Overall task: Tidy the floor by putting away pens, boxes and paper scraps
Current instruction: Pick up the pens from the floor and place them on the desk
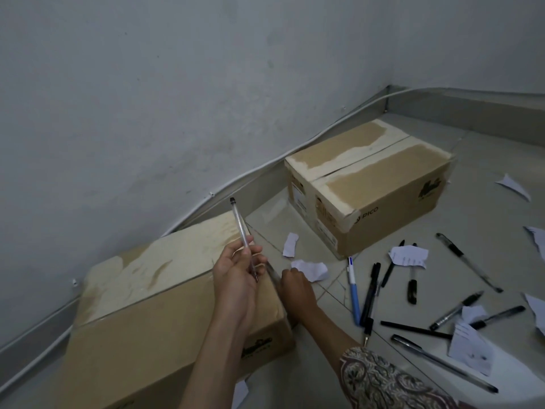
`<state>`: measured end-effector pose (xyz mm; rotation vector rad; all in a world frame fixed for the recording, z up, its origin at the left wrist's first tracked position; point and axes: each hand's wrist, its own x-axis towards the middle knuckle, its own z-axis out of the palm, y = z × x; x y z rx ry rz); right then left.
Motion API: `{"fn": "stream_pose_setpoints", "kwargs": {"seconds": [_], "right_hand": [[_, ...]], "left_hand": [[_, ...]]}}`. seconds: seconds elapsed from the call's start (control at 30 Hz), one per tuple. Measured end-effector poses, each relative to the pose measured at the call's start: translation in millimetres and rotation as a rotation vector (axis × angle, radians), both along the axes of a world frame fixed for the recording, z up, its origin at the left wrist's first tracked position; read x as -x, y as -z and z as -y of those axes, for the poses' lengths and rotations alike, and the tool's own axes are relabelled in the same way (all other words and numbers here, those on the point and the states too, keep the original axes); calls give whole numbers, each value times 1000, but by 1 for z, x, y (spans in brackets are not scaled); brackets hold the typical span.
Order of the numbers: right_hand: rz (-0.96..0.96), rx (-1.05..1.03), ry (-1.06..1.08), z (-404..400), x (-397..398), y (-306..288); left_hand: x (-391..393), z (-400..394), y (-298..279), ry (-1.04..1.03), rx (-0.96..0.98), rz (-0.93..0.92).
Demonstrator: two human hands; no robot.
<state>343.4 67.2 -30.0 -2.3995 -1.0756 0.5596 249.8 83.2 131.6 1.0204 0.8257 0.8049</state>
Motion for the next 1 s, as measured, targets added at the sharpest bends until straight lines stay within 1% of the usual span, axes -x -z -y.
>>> {"fn": "stream_pose_setpoints", "kwargs": {"seconds": [0.07,0.13,0.23,0.4,0.5,0.6,0.67,0.73,0.8,0.9,1.0], "right_hand": [[56,51,-32,0,0,3],[115,61,-59,-1,2,3],[122,85,-67,-3,2,0],[34,162,-29,3,-5,-9],[-26,225,-51,8,-11,-17],[-103,354,-104,18,-15,-20],[-149,372,-124,28,-18,-21],[-218,320,-140,40,-23,-25],[-265,195,-143,59,-30,-36],[-248,22,-122,92,-46,-59],[-304,-23,-6,126,-66,-63]], "left_hand": [[3,-2,2,-3,25,-9],[6,-4,2,-7,54,-8],[7,-5,1,-3,92,5],[5,-1,-2,52,97,14],[2,1,-4,84,90,13],[-4,7,-5,110,91,-7],[-8,13,-5,146,77,-41],[-16,22,-5,199,44,-82],[-27,33,-2,266,8,-144],[-43,50,11,372,-40,-241],[-55,65,30,431,-60,-314]]}}
